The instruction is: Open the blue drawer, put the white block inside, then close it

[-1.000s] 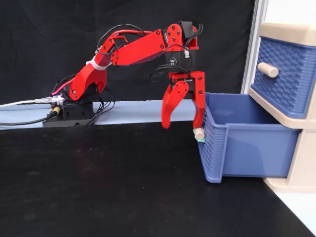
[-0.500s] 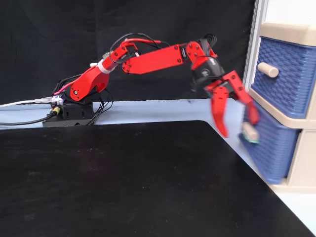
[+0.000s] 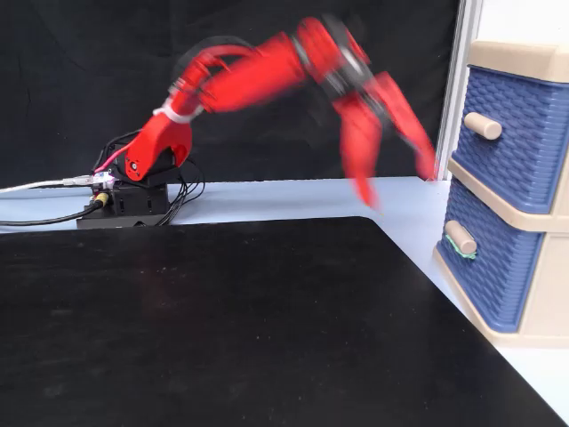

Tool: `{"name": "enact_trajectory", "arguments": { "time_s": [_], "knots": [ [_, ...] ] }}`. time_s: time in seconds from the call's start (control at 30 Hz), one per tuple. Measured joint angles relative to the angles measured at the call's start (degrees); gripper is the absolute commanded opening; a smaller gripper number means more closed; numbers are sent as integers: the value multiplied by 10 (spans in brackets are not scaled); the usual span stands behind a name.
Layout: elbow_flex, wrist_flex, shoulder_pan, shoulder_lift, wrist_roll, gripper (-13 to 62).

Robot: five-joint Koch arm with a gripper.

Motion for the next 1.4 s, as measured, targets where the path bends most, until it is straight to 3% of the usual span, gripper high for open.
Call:
{"name": "enact_trajectory", "arguments": {
  "time_s": [0.2,0.3,0.4,0.5,0.7,0.87,1.03,1.4],
  "knots": [
    [26,218,133,200,-264,340],
    [220,227,192,300,-471,339],
    [424,227,238,386,-575,339],
    [692,202,296,489,-598,339],
    [1030,77,409,627,-606,340],
    [1156,19,506,721,-650,341],
    [1235,14,595,734,-665,350],
    [1248,3,597,735,-705,344]
  ]
}}
